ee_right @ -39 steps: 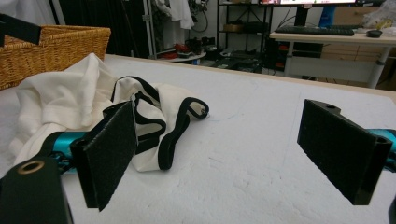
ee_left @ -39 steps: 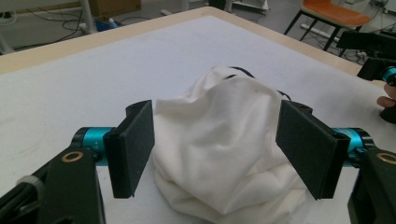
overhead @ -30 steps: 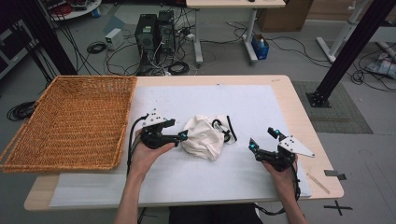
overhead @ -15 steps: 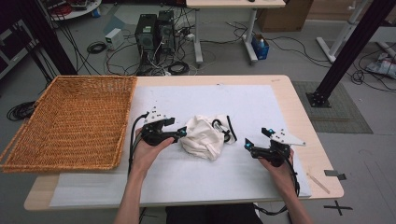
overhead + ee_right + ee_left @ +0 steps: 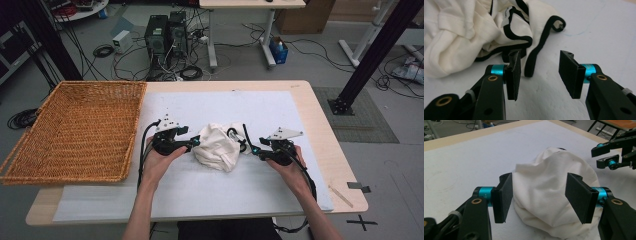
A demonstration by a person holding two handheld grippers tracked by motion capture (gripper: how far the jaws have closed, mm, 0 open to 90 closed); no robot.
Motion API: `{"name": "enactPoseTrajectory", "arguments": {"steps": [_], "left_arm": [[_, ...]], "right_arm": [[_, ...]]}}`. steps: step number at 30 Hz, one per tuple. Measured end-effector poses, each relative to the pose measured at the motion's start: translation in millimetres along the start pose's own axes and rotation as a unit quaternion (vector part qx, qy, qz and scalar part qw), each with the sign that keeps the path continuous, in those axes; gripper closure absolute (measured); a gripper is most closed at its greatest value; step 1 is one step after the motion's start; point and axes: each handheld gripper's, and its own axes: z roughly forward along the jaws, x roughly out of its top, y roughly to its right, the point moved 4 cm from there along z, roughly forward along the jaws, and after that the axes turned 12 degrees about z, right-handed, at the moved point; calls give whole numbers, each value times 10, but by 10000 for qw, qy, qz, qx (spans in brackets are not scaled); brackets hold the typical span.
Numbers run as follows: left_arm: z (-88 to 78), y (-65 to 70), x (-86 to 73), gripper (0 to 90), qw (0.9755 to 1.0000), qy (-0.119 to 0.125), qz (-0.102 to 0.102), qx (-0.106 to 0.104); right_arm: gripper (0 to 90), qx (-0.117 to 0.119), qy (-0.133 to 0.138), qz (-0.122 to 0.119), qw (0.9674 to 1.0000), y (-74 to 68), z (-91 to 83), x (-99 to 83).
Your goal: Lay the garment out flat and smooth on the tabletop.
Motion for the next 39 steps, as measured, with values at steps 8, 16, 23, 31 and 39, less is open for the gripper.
{"name": "enactPoseTrajectory", "arguments": {"steps": [8, 16, 23, 31, 39], "left_arm": [[-17, -18, -2, 394, 10000, 5, -44, 32], [27, -3, -15, 395, 10000, -54, -60, 25], [56, 5, -19, 395, 9999, -94, -42, 34], [184, 34, -16, 395, 9997, -210, -97, -92], [424, 111, 82, 395, 9992, -306, 21, -244]], "right_arm": [[497, 159, -537, 137, 9983, -23, 188, 36], [487, 157, -816, 214, 9963, 9, 281, -6], [830, -109, -796, -67, 9967, -33, 271, 19], [881, -683, -583, 491, 9947, 437, 254, 274], [876, -1151, -816, 828, 9865, 882, 392, 505]]}}
